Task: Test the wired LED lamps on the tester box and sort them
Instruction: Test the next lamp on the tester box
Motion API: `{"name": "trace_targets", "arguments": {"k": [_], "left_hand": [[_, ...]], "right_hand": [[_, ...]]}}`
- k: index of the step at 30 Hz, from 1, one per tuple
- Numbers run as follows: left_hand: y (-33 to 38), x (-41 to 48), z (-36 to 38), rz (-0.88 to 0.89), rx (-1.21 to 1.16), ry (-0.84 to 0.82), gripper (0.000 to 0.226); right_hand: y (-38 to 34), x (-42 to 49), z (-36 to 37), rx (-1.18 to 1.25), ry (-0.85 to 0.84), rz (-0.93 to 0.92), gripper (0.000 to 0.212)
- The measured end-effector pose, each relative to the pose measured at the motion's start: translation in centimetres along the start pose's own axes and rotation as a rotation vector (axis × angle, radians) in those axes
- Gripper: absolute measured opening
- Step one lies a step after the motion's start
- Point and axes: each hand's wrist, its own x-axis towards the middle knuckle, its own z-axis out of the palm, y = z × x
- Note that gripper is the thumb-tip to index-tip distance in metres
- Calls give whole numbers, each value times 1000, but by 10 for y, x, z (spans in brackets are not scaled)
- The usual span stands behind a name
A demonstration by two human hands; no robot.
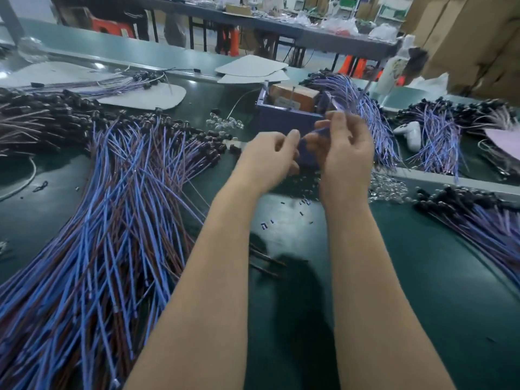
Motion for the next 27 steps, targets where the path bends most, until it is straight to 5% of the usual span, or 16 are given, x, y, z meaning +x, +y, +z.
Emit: {"name": "trace_targets", "arguments": {"k": [3, 6, 11, 13, 16, 19, 23, 27], "left_hand": [[9, -5, 18, 100, 238, -171, 26], [11, -5, 36, 98, 327, -172, 16], [8, -7, 76, 8, 559, 329, 23], [3, -10, 84, 69, 425, 461, 23], [1, -20, 99, 146, 63, 421, 12], [-4, -22, 104, 44, -247, 489, 16], [-4, -10, 100, -351, -706, 202, 36], [1, -5, 99, -376, -980, 136, 28]], "right_hand": [[-22, 9, -49, 294, 311, 68, 18], [-25, 12, -89, 307, 454, 122, 23], [-11, 1, -116, 318, 436, 192, 23], [-7, 0, -118, 411, 443, 231, 22], [0, 0, -117, 461, 484, 276, 22], [4, -1, -118, 476, 512, 304, 22], [12, -3, -116, 452, 481, 355, 22], [19, -5, -115, 67, 400, 421, 22]]}}
